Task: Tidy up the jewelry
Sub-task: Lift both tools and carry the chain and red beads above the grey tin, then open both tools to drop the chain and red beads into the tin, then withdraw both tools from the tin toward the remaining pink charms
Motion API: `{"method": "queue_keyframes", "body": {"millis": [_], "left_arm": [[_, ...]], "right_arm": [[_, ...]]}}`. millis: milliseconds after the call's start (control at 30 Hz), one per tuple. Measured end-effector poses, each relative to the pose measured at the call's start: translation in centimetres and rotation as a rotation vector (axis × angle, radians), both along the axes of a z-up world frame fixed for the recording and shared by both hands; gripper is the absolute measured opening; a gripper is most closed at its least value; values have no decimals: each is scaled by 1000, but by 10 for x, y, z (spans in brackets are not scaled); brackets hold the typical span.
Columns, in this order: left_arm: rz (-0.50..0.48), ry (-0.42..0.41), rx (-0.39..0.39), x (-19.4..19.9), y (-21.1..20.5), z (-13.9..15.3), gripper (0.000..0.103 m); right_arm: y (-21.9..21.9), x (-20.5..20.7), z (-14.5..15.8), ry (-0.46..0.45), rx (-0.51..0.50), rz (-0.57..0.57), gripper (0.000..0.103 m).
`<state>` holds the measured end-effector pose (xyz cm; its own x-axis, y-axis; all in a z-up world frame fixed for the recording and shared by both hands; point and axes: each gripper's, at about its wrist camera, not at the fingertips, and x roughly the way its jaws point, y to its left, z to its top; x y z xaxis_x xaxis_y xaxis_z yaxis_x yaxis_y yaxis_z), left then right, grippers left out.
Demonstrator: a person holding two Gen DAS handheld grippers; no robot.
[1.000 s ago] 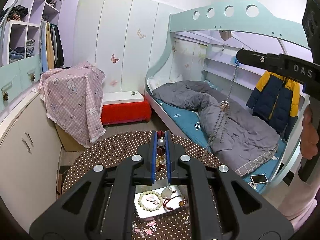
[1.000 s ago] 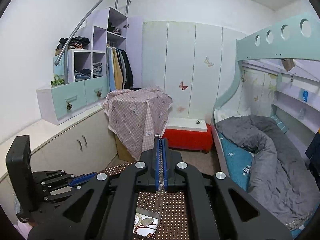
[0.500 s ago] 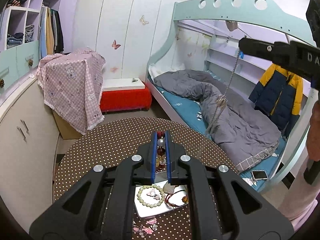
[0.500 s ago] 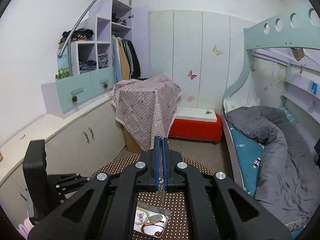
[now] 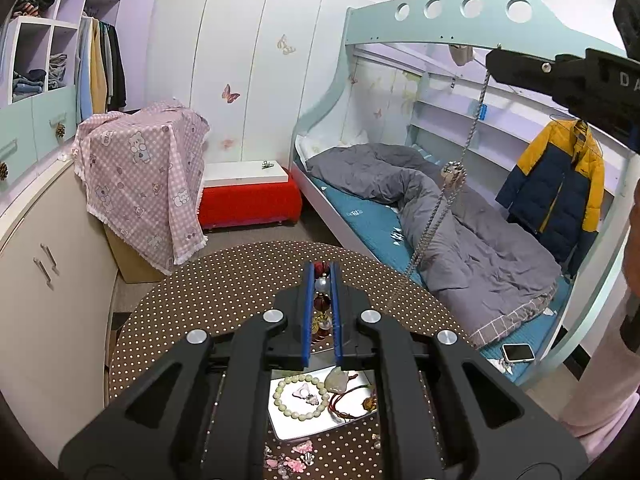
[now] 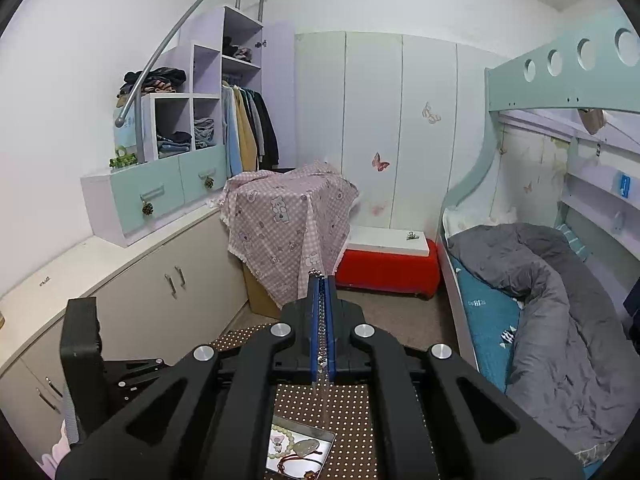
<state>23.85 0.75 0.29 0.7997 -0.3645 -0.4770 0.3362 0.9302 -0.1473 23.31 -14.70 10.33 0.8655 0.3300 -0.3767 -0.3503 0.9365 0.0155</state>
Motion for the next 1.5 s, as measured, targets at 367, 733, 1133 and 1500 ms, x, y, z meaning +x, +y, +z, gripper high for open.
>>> {"method": "queue_keyframes", "body": {"millis": [367,733,1133,1500], "left_arm": [[-22,46,-4,0,-3,-20,8],[-36,153,10,8,-7,-63,8],[11,177,28,5,3,-71,62],[17,166,41,-5,4,-67,62]], "right_arm": [[11,10,-53,133,-13,45,2],[22,24,-130,357,-11,78,5],[12,13,-134,359,-15,27,61],[5,8,-140,378,-3,7,64]]}}
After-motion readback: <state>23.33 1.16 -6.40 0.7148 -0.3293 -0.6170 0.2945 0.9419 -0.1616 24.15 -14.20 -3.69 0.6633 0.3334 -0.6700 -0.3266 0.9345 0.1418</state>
